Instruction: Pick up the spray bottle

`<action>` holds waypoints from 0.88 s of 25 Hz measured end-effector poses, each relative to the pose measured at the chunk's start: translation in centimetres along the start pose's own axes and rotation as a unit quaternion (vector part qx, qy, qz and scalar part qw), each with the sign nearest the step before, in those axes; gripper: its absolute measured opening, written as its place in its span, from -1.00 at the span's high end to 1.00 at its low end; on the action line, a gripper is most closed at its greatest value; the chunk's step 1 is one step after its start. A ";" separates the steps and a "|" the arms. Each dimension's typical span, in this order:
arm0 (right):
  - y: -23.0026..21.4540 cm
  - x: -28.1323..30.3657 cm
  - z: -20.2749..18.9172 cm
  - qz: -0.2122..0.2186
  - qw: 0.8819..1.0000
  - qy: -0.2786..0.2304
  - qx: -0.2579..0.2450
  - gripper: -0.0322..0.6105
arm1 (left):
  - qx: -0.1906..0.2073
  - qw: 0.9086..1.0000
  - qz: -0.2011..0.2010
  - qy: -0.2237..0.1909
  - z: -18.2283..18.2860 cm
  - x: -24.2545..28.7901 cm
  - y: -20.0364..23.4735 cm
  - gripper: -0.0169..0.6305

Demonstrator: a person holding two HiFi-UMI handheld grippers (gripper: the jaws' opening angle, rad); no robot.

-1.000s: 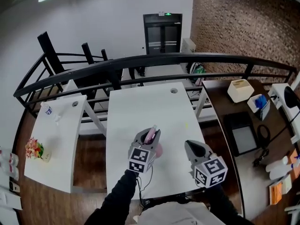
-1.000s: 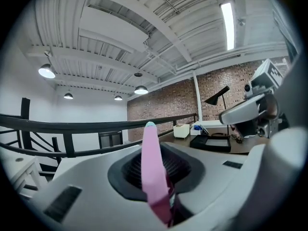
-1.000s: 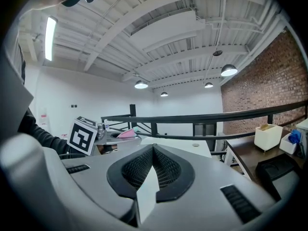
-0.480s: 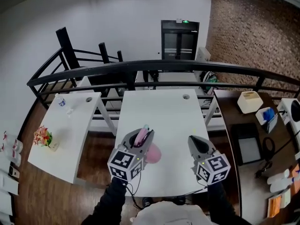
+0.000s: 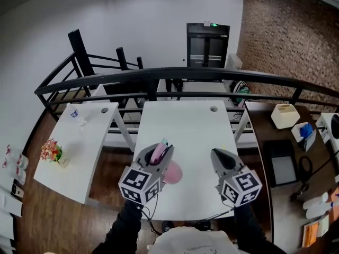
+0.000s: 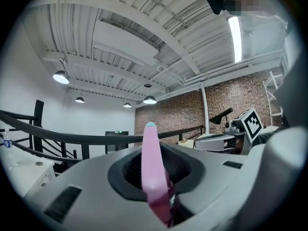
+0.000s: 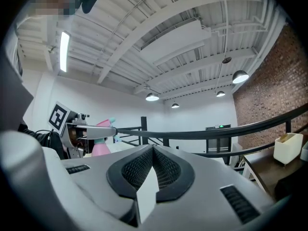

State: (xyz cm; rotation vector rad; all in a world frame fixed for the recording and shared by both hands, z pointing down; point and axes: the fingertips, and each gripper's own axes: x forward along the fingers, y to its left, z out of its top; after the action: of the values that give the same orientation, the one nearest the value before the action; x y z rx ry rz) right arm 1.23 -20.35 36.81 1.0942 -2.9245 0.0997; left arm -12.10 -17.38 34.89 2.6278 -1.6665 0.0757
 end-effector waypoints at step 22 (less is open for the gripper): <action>0.3 0.1 -0.4 0.005 1.000 0.012 -0.005 0.97 | -0.008 1.000 -0.010 0.017 -1.9 0.8 -1.0 0.69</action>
State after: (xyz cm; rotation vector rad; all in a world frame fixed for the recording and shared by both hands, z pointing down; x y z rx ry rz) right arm 0.98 -20.18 37.24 1.0684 -2.9071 0.0966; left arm -10.93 -17.55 36.86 2.6155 -1.6225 0.1060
